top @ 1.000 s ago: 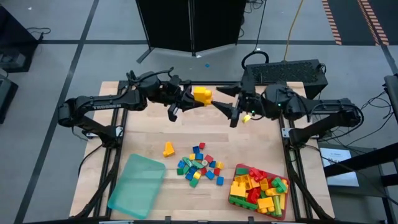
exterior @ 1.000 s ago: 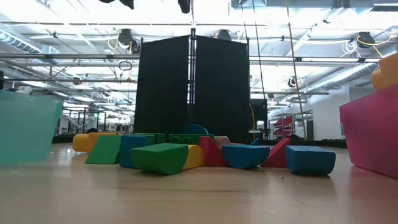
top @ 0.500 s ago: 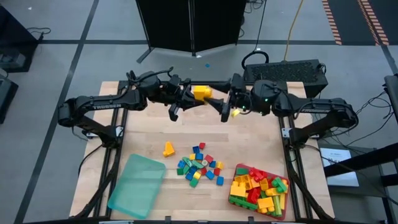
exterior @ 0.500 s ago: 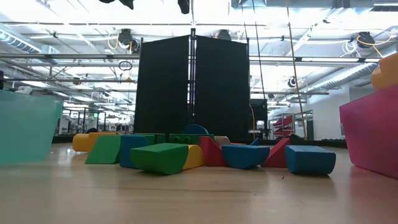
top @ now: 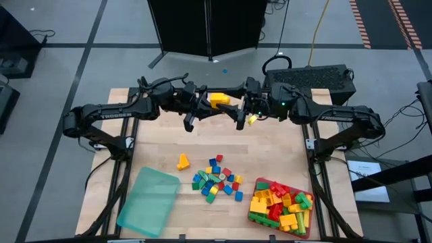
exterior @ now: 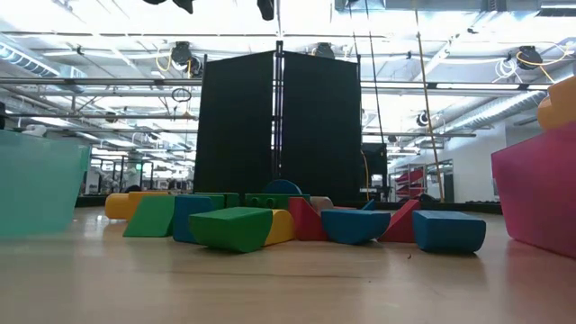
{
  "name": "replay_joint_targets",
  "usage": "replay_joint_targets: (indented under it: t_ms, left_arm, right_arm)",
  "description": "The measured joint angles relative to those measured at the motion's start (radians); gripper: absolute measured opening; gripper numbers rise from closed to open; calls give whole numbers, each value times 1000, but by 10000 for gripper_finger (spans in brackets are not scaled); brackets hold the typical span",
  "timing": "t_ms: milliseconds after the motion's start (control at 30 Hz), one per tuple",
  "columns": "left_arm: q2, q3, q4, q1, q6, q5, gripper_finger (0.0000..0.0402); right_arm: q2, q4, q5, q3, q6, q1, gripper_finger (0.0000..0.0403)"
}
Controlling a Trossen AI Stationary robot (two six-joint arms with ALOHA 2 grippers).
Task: Sort blocks by size
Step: Put the 2-stud yellow game piece into the pink bin
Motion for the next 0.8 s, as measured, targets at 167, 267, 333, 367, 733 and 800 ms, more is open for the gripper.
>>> replay_joint_targets:
  t_ms: [167,267,333,367,733,800]
  left_arm:
    - [0,0,-10,-3,0,-4,10]
    - [0,0,-25,-5,0,-4,10]
    - [0,0,-28,-5,0,-7,10]
    - [0,0,-28,-5,0,-8,10]
    - [1,-1,-31,-5,23,-19,10]
    - [1,-1,-31,-5,24,-19,10]
  right_arm:
    - [4,21,-6,-2,-3,-1,289]
    - [4,58,-3,-2,-5,-7,270]
    - [4,63,-5,-2,-4,-12,241]
    - [4,64,-8,-2,-1,-13,223]
    - [3,44,-13,0,34,-14,154]
    - [4,37,-9,0,22,-14,186]
